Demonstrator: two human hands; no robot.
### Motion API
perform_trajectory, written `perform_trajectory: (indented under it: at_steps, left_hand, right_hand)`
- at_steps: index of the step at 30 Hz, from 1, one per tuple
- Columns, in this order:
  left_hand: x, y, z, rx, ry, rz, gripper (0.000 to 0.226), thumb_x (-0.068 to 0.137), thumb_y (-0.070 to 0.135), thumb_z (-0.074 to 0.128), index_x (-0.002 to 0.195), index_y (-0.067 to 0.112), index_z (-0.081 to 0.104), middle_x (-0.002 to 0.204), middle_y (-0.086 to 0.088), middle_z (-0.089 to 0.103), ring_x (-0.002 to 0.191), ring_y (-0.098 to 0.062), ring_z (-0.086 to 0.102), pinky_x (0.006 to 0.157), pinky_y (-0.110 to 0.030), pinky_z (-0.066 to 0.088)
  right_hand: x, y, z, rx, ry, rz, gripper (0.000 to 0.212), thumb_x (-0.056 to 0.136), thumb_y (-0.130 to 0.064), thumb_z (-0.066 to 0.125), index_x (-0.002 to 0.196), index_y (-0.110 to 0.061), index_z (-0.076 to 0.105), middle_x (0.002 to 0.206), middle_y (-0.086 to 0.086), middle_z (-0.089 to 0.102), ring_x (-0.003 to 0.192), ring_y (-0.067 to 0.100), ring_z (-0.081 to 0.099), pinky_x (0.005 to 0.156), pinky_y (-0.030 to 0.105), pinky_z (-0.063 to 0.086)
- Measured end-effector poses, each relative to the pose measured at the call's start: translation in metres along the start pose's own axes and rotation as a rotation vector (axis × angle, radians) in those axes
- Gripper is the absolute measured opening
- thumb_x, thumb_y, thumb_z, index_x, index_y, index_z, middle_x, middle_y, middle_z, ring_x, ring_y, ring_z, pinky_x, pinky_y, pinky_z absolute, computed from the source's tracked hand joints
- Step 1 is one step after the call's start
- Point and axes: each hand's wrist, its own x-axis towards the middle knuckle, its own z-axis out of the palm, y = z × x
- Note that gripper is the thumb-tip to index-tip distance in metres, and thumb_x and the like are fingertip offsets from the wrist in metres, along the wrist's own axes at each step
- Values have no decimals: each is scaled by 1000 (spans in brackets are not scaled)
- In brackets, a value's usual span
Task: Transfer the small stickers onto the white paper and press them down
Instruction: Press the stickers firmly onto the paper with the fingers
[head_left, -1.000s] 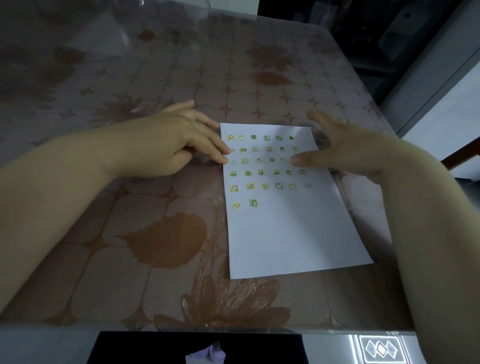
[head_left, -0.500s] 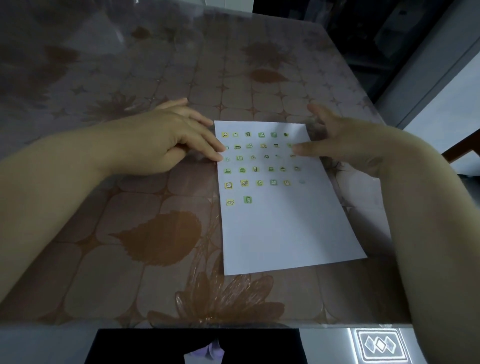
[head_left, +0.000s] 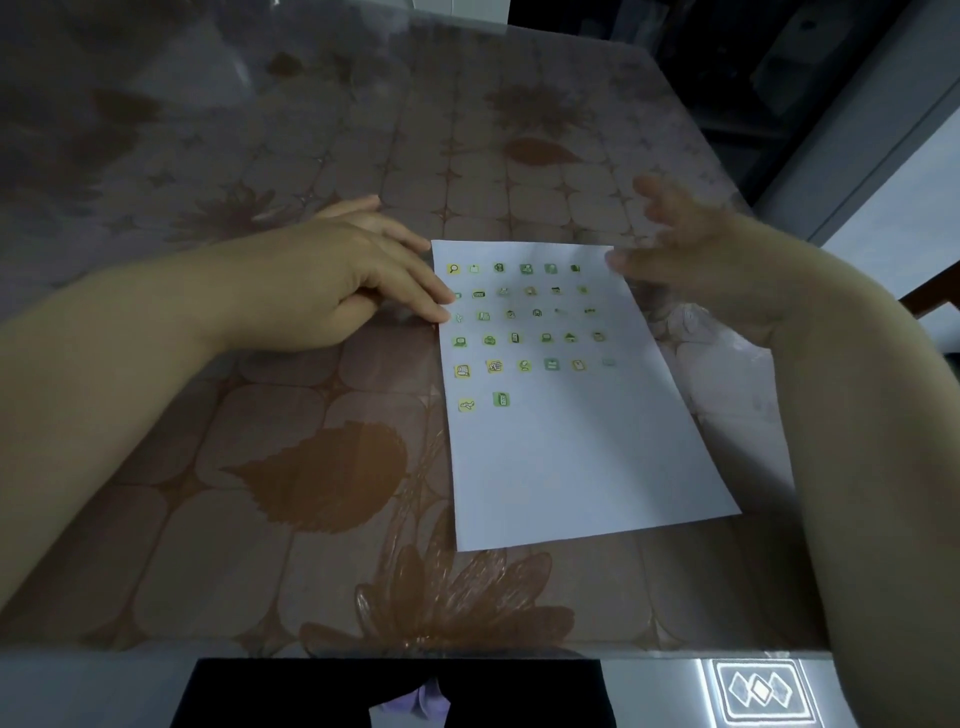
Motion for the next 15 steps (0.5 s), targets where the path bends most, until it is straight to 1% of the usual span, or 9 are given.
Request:
perform_trajectory:
  at_steps: [1, 2, 4, 5, 7, 10, 13, 15]
  left_hand:
    - [-1, 0, 0, -7, 0, -8, 52, 74, 18, 30, 110, 44, 59, 111, 47, 46, 121, 14, 27, 106, -7, -8]
    - [-1, 3, -1, -8, -1, -5, 53, 73, 23, 27, 109, 43, 60, 115, 42, 46, 122, 11, 28, 106, -7, -8]
    - [0, 7, -3, -18, 9, -2, 55, 70, 26, 24, 109, 41, 60, 117, 35, 48, 122, 8, 29, 108, -9, -7]
    - [1, 8, -3, -12, 20, -8, 54, 71, 22, 26, 108, 40, 61, 117, 34, 49, 122, 8, 29, 108, -10, -6]
    - [1, 8, -2, -15, 32, -8, 53, 71, 11, 34, 108, 38, 62, 116, 34, 48, 122, 9, 28, 109, -11, -5]
    - [0, 8, -2, -6, 30, -5, 56, 69, 8, 36, 107, 37, 63, 117, 31, 50, 120, 12, 25, 106, -6, -9]
    - [1, 8, -3, -6, 49, 1, 55, 69, 11, 32, 106, 35, 64, 118, 26, 52, 118, 12, 24, 104, -4, -10]
    - [2, 8, -4, 1, 43, 1, 57, 68, 18, 26, 106, 35, 64, 118, 24, 54, 118, 12, 25, 104, -4, -10]
  right_hand:
    - [-2, -4, 1, 29, 35, -16, 80, 82, -42, 63, 145, -40, 14, 154, -12, 22, 137, 14, 30, 107, 32, 29]
    - [-5, -9, 4, 5, 50, -37, 79, 82, -44, 61, 145, -41, 13, 154, -12, 20, 138, 14, 28, 106, 32, 29]
    - [-11, -19, 20, -96, 41, -99, 83, 79, -50, 61, 144, -41, 11, 155, -10, 16, 140, 19, 24, 109, 38, 27]
    - [-14, -26, 31, -151, 31, -132, 87, 77, -52, 62, 144, -40, 9, 155, -8, 15, 141, 21, 21, 111, 41, 25]
    - [-20, -38, 54, -251, 4, -189, 96, 73, -52, 66, 146, -35, 6, 155, -5, 14, 141, 22, 16, 111, 41, 22]
    - [-23, -49, 72, -284, -55, -269, 103, 69, -49, 71, 147, -32, 6, 154, -5, 13, 141, 20, 15, 112, 40, 24]
    - [-22, -51, 76, -295, -89, -270, 105, 68, -47, 73, 147, -32, 6, 154, -6, 12, 142, 19, 12, 114, 41, 20]
    - [-19, -52, 77, -326, -103, -247, 106, 67, -48, 74, 147, -33, 5, 155, -5, 9, 143, 20, 8, 115, 42, 17]
